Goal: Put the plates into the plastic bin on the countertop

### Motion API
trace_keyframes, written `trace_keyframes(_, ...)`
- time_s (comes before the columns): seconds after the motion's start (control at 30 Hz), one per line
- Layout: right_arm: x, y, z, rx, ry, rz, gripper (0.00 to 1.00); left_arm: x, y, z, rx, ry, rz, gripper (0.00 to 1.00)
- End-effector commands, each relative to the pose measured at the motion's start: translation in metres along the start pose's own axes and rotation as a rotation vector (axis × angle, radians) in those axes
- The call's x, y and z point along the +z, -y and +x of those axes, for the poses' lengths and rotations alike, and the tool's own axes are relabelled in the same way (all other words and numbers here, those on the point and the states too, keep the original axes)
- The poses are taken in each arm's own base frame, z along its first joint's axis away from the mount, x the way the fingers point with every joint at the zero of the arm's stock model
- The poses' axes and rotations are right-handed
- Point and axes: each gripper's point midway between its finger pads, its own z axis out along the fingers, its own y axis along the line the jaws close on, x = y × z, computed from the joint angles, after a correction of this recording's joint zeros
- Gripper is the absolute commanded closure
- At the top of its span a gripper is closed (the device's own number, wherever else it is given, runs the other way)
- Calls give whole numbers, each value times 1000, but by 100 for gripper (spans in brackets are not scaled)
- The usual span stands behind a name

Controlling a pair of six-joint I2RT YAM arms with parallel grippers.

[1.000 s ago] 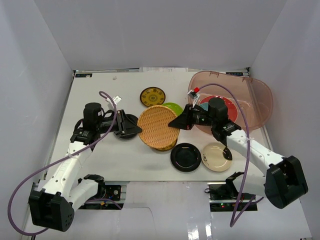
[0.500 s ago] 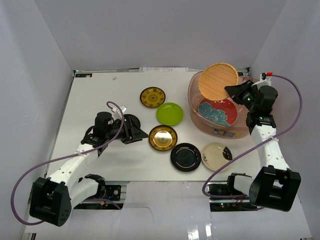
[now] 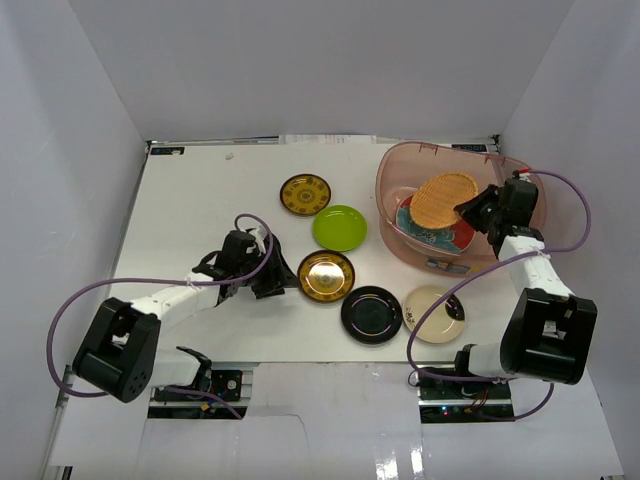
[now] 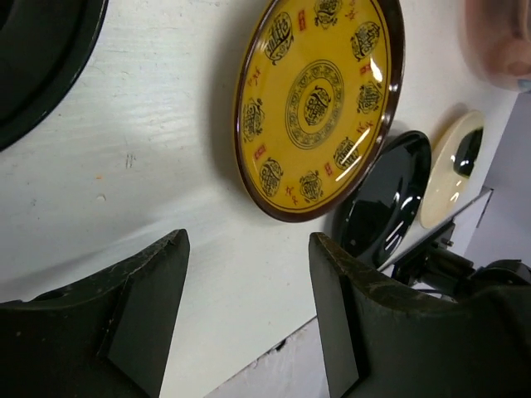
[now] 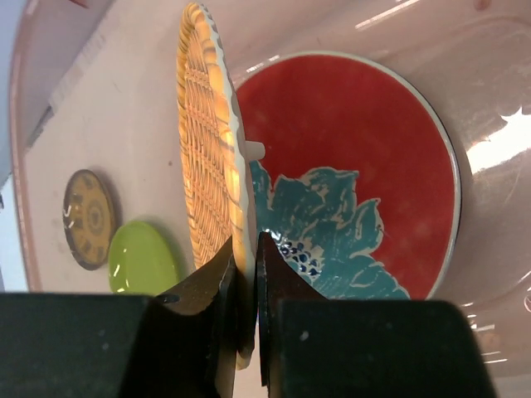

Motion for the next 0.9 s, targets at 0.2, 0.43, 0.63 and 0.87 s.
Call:
trace_keyframes(0.2,0,8,4,-65,-12,17,43,28,7,-13,36,32,-5,35)
trace_keyframes(0.43,-28,0,-18,-137,83,47,8,47,11,-21,68,40,-28,45)
trace_keyframes(0.63,-47,-77,-8,-371,122,-117,22,55,-4,-23,69,42,-99,69)
trace_keyframes(0.87,-42,-170,98,-749,-101,-308,49,39,-21,-25,95,77,-206,100)
